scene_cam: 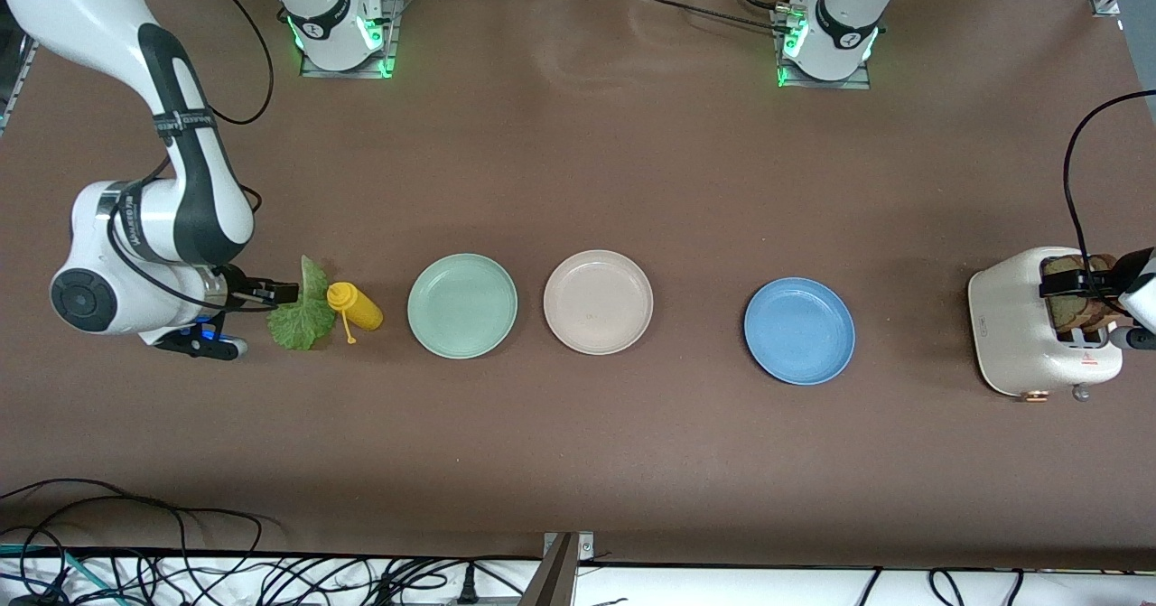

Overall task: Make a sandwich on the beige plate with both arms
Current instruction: 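Reach the right gripper to the lettuce while the left gripper reaches the toaster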

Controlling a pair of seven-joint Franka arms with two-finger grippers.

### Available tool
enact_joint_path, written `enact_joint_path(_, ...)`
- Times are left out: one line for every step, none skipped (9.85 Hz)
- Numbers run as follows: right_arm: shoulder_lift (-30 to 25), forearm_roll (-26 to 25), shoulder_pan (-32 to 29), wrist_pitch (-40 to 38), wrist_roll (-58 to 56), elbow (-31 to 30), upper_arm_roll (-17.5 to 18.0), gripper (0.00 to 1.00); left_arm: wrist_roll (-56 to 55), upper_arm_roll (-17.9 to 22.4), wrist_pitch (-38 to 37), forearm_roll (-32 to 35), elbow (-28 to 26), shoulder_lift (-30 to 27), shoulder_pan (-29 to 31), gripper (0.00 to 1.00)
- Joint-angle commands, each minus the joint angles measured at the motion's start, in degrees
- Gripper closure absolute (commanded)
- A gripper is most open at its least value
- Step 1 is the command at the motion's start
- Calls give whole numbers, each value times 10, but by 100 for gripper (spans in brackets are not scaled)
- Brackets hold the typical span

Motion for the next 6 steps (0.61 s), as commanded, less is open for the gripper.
enact_joint_path(20,11,-5,18,-1,2,4,0,1,-9,11,18,-14,-6,12,1)
enact_joint_path(30,20,-4,24,-3,3,4,0,-2,-9,11,18,-14,-3,12,27)
enact_joint_path(42,22,-5,42,-5,3,4,0,-3,-9,9,18,-14,-3,12,68)
enact_joint_path(56,22,-4,52,-5,3,4,0,-3,-8,8,18,-14,-3,12,95)
enact_joint_path(66,22,-4,60,-5,3,5,0,-6,-8,8,19,-14,-2,12,100)
enact_joint_path(72,22,-4,63,-5,4,5,0,-6,-8,8,20,-13,-2,18,100)
